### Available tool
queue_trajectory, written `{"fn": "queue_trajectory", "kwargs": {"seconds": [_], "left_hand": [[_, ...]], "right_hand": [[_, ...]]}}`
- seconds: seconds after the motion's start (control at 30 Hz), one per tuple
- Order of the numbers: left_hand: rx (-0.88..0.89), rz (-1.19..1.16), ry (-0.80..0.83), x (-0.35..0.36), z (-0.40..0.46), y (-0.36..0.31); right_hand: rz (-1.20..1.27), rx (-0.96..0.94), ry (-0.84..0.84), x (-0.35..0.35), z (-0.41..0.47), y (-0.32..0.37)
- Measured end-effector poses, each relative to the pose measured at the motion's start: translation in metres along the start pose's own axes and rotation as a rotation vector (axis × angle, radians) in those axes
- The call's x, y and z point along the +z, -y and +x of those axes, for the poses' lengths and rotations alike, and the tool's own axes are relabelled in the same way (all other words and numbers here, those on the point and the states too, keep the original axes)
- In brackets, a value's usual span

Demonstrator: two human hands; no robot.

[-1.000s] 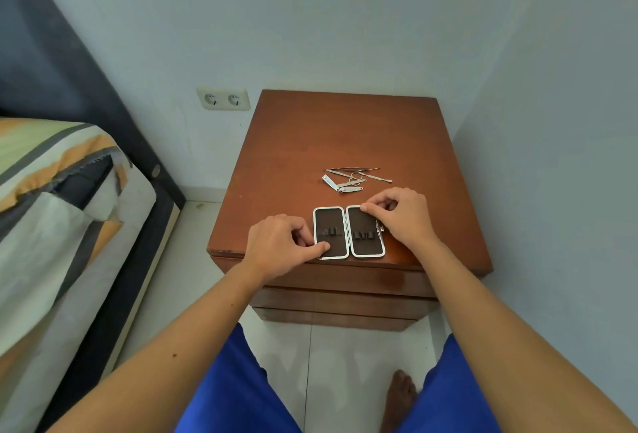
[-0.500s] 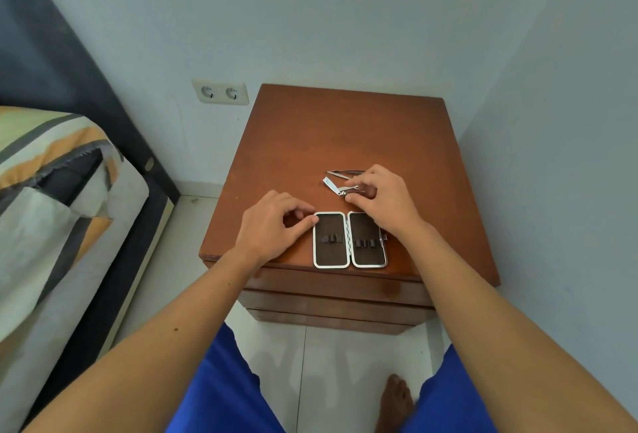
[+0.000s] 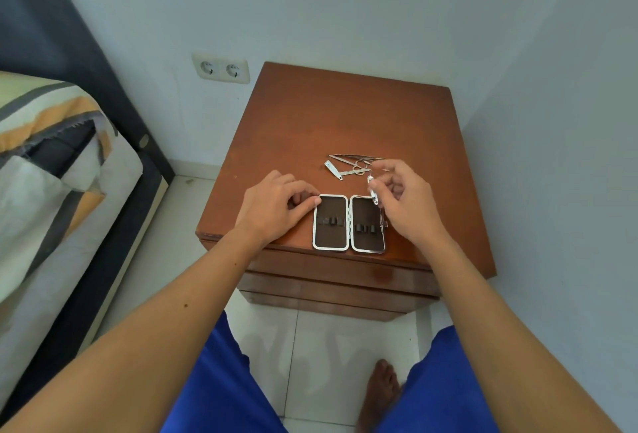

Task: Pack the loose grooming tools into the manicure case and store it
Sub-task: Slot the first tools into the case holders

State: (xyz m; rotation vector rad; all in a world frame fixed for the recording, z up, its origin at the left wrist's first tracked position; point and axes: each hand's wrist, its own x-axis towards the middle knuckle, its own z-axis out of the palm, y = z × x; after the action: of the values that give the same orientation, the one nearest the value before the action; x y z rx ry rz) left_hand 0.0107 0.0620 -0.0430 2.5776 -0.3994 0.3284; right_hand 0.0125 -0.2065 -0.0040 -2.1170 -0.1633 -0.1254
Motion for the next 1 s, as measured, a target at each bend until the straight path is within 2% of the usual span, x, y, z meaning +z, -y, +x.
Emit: {"fn": "queue_trajectory", "kwargs": {"seconds": [0.2,0.7,0.87,1.0], "left_hand": [[-0.013,-0.007,0.001,0.001,0.000,0.001],[-0.012,0.000,0.007,0.000,0.000,-0.001],[-0.006,0.004,0.013,-0.001,0.000,-0.001],[-0.007,0.006,0.008,-0.001,0.000,-0.001]], "right_hand": [[0.081,0.105,0.152,0.004,-0.011,-0.001],[0.063,0.162,0.274,-0.004,-0.008,-0.005],[-0.062,0.066,0.289,-0.004,-0.011,-0.004],[-0.062,0.009,0.286,-0.004,-0.017,-0.005]]}}
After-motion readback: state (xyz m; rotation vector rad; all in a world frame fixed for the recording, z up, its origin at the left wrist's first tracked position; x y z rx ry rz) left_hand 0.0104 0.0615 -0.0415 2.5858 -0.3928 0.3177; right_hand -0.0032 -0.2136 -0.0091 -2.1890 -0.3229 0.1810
